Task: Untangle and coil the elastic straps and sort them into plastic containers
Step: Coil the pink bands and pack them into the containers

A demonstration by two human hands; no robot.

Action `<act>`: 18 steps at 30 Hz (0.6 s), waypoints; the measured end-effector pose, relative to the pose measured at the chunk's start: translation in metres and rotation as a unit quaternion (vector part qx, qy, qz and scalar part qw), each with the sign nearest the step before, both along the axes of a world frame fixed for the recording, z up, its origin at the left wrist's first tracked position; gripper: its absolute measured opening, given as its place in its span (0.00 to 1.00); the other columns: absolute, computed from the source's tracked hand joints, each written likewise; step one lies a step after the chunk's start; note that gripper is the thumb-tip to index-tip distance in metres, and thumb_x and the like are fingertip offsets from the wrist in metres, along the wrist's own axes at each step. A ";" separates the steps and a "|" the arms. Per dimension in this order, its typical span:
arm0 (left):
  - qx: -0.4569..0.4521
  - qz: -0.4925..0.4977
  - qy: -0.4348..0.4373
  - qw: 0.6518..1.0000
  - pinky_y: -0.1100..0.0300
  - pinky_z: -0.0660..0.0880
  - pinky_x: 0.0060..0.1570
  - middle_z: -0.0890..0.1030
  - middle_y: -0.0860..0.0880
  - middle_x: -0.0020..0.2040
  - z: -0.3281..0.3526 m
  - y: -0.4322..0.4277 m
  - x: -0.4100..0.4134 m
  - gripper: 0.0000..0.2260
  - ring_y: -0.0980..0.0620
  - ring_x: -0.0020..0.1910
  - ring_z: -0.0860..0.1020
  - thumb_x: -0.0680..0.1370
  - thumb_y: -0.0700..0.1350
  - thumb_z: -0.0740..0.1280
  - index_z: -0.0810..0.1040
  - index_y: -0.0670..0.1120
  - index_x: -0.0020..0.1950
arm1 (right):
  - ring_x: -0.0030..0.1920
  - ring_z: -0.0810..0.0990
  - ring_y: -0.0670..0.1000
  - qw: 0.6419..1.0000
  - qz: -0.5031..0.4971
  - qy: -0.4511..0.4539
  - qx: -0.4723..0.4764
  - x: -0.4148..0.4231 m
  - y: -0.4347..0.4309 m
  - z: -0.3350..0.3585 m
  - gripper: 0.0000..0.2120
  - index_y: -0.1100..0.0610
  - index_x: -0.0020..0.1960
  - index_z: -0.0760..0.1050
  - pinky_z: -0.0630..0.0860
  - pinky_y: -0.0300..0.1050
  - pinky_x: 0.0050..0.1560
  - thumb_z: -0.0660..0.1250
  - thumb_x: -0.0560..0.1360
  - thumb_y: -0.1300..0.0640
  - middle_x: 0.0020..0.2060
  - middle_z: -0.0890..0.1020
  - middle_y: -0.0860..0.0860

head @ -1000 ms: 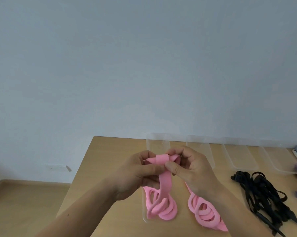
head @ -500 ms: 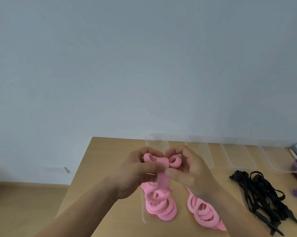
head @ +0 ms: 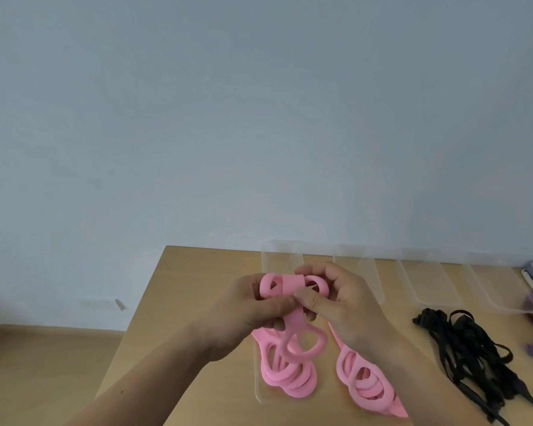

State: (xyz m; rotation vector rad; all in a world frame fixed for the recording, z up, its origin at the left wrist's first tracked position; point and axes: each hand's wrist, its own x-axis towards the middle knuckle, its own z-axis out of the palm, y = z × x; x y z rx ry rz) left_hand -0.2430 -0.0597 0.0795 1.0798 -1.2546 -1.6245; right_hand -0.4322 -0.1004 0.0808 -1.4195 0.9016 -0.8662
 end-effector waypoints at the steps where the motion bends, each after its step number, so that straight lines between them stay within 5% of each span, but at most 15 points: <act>1: 0.001 0.003 -0.010 1.000 0.47 0.76 0.55 0.84 0.39 0.54 0.000 0.000 0.000 0.12 0.42 0.53 0.82 0.78 0.47 0.70 0.81 0.44 0.59 | 0.32 0.79 0.51 1.000 -0.001 0.000 -0.004 0.000 -0.001 0.001 0.11 0.54 0.53 0.80 0.79 0.43 0.37 0.73 0.73 0.66 0.36 0.83 0.48; 7: 0.018 0.028 -0.014 0.999 0.55 0.77 0.44 0.83 0.41 0.47 0.002 -0.004 -0.001 0.16 0.46 0.44 0.81 0.75 0.45 0.74 0.78 0.37 0.57 | 0.36 0.81 0.45 0.999 -0.004 0.006 -0.034 -0.001 -0.001 0.000 0.15 0.50 0.52 0.79 0.78 0.39 0.39 0.72 0.73 0.68 0.40 0.83 0.43; 13: 0.076 0.047 0.027 0.996 0.51 0.80 0.42 0.83 0.38 0.48 0.002 -0.007 -0.002 0.18 0.40 0.43 0.82 0.71 0.39 0.72 0.74 0.37 0.59 | 0.45 0.82 0.53 0.993 -0.001 0.067 -0.102 -0.002 -0.001 -0.004 0.18 0.42 0.51 0.77 0.82 0.51 0.47 0.72 0.73 0.65 0.45 0.83 0.48; 18: 0.097 0.055 0.063 0.992 0.53 0.79 0.39 0.82 0.39 0.45 0.004 -0.009 -0.006 0.19 0.41 0.40 0.80 0.73 0.48 0.73 0.76 0.38 0.57 | 0.44 0.81 0.51 0.990 -0.003 0.079 -0.119 -0.003 0.000 -0.004 0.19 0.43 0.51 0.77 0.82 0.51 0.46 0.72 0.73 0.67 0.46 0.81 0.45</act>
